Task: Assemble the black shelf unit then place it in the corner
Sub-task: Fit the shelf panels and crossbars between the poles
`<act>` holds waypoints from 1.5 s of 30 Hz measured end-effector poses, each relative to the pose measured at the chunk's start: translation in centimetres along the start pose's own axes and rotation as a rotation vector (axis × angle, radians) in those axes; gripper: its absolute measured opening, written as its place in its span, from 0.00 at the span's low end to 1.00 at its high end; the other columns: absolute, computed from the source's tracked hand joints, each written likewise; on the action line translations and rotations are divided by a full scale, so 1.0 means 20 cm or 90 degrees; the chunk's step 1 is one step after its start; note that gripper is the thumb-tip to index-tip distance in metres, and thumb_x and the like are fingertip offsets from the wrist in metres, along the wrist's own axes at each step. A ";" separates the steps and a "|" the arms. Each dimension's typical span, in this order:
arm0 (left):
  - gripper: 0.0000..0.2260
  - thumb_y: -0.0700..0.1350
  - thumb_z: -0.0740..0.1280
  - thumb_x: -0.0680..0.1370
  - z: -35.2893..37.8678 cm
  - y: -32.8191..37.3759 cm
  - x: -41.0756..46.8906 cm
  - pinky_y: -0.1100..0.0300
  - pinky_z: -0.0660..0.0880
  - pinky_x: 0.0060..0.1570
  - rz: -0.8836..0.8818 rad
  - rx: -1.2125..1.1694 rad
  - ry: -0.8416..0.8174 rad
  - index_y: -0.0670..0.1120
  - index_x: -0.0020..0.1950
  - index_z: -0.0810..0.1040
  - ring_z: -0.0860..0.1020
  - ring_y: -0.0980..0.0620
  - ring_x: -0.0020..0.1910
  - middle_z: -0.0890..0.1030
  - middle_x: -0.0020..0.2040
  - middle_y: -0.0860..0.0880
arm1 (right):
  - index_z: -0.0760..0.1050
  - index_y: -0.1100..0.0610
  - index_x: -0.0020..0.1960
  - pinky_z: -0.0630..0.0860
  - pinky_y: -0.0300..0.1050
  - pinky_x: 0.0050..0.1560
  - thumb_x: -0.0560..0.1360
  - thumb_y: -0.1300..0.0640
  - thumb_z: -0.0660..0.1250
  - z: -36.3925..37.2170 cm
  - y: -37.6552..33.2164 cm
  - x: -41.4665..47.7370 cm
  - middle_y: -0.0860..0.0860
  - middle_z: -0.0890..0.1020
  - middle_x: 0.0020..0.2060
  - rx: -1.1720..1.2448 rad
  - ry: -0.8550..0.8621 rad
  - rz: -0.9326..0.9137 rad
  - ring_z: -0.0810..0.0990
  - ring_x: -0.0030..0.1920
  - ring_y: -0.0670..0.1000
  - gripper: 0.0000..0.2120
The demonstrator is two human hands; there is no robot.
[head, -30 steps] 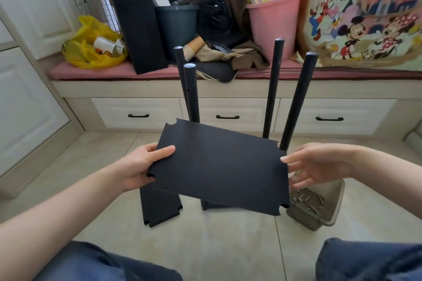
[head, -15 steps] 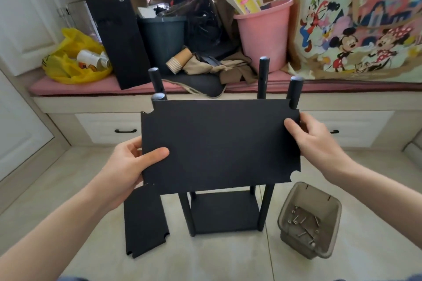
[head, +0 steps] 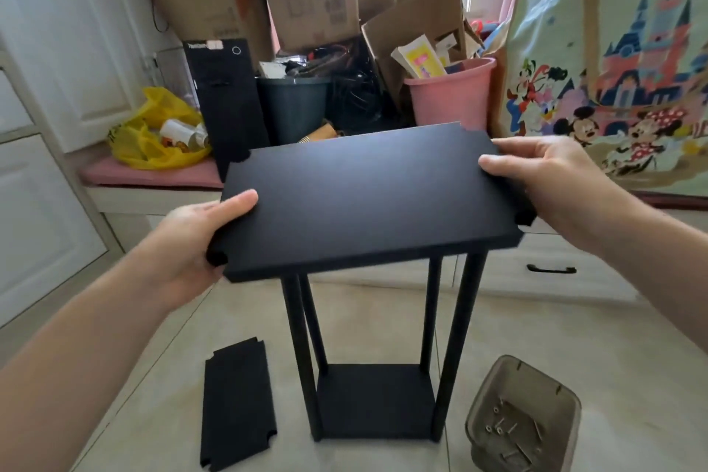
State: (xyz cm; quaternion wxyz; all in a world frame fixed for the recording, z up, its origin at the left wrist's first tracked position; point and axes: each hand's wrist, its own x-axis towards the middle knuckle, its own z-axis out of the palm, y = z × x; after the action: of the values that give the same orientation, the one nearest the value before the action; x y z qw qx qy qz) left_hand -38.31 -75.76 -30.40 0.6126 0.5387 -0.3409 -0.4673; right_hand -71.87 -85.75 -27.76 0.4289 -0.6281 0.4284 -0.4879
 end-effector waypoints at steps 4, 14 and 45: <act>0.12 0.43 0.67 0.81 0.02 0.11 0.11 0.60 0.82 0.34 0.009 -0.103 -0.003 0.40 0.63 0.77 0.87 0.50 0.44 0.87 0.52 0.45 | 0.79 0.61 0.62 0.80 0.50 0.53 0.73 0.60 0.74 0.00 -0.05 0.17 0.57 0.82 0.55 -0.008 0.040 0.099 0.82 0.55 0.56 0.18; 0.08 0.37 0.63 0.83 0.12 0.21 0.33 0.58 0.83 0.38 0.014 -0.113 -0.078 0.35 0.59 0.76 0.87 0.45 0.46 0.87 0.48 0.41 | 0.79 0.58 0.61 0.80 0.47 0.43 0.77 0.60 0.68 -0.05 0.03 0.42 0.55 0.84 0.48 0.045 0.048 0.187 0.82 0.47 0.54 0.12; 0.06 0.45 0.65 0.83 0.13 0.05 0.40 0.61 0.82 0.33 0.009 0.042 -0.049 0.43 0.56 0.77 0.87 0.49 0.43 0.88 0.42 0.46 | 0.80 0.53 0.50 0.78 0.38 0.28 0.80 0.58 0.67 -0.06 0.23 0.50 0.46 0.86 0.35 0.036 0.008 0.178 0.85 0.32 0.45 0.04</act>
State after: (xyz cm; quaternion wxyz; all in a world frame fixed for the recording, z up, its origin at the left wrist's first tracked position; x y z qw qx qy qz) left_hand -37.85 -84.17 -29.55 0.5839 0.5379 -0.3833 -0.4721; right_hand -72.10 -96.74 -29.55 0.5075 -0.5467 0.5008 -0.4390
